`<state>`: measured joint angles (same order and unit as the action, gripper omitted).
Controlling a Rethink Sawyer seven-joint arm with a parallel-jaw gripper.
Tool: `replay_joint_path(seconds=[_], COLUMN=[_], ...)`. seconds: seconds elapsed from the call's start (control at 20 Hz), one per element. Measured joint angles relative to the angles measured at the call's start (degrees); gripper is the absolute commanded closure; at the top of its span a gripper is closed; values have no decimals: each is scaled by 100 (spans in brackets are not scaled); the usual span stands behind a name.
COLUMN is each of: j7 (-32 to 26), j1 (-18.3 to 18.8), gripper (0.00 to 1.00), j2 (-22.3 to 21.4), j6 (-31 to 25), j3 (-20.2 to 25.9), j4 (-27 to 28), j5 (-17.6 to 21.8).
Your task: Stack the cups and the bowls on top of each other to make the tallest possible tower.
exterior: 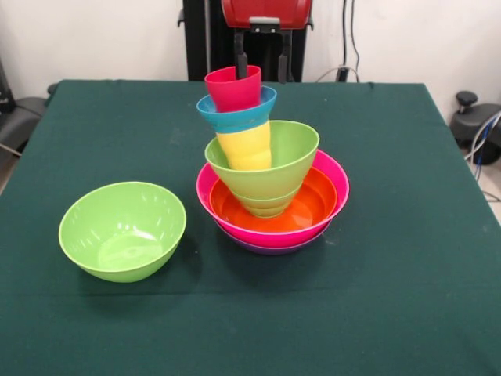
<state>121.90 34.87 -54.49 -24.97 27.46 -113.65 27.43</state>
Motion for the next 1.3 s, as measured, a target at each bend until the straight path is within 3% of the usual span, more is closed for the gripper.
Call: replay_joint_path(seconds=[0.4,0.85,1.3], j7=[0,0,0], j1=[229,1035,1263], gripper=[0,0,0], j2=[-240,-1166,-1809], j6=[-1,-416,-1039], j3=[108,628,1018], j4=[-97,-255,-260], j5=[-198,-1196,-1763])
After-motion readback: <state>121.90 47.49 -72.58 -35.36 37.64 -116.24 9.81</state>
